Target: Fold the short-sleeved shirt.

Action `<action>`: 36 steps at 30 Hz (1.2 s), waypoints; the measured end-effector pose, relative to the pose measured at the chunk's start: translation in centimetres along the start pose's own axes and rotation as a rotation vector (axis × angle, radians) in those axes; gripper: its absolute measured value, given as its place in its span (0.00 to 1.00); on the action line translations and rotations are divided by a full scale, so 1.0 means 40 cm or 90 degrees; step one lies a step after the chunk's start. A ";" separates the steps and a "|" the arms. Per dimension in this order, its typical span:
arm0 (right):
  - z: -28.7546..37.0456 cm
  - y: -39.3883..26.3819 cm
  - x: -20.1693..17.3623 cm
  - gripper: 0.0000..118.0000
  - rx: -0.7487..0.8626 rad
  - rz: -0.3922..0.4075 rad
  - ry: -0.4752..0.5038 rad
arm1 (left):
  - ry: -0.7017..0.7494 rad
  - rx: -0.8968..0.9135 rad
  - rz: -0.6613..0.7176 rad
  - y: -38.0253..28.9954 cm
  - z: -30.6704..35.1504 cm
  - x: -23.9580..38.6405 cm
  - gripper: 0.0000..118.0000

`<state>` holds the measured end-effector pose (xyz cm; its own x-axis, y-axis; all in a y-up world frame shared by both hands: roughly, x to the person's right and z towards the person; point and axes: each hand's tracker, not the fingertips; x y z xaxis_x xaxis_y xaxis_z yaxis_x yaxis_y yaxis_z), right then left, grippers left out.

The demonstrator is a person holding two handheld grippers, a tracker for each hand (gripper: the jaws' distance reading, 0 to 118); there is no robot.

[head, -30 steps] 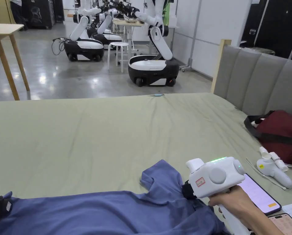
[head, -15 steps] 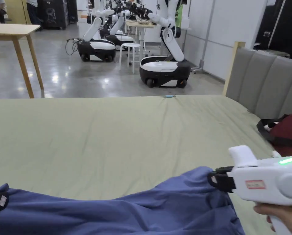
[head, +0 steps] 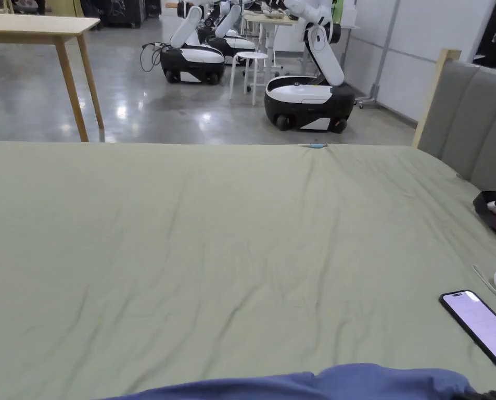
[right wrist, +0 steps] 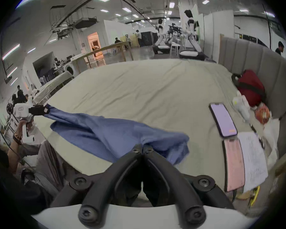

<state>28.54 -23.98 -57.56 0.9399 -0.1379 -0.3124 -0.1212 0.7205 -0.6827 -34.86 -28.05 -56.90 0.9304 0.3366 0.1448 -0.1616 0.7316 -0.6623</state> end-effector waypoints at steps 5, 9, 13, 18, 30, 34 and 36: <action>-0.023 -0.044 0.060 0.00 -0.042 -0.062 -0.047 | 0.016 -0.027 0.052 -0.053 -0.021 -0.050 0.03; -0.063 -0.070 0.084 0.00 -0.087 -0.085 -0.048 | 0.027 -0.046 0.066 -0.108 -0.051 -0.114 0.03; -0.115 -0.085 0.073 0.00 -0.116 -0.064 -0.078 | 0.049 -0.058 0.053 -0.129 -0.083 -0.109 0.03; -0.165 -0.105 0.082 0.00 -0.135 -0.059 -0.090 | 0.068 -0.060 0.036 -0.145 -0.114 -0.118 0.03; 0.090 -0.077 0.005 0.99 0.084 -0.067 -0.095 | 0.056 0.058 0.059 -0.083 0.085 0.028 0.99; 0.196 -0.095 -0.081 0.58 0.222 -0.033 -0.030 | 0.007 0.144 0.053 -0.093 0.178 0.063 0.79; 0.203 -0.103 -0.119 0.11 0.236 -0.013 -0.049 | 0.004 0.181 0.048 -0.107 0.211 0.098 0.30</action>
<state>27.14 -20.76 -47.90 0.9639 -0.1131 -0.2411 0.0078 0.9169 -0.3991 -33.30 -24.84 -47.28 0.9144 0.3928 0.0980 -0.3147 0.8420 -0.4382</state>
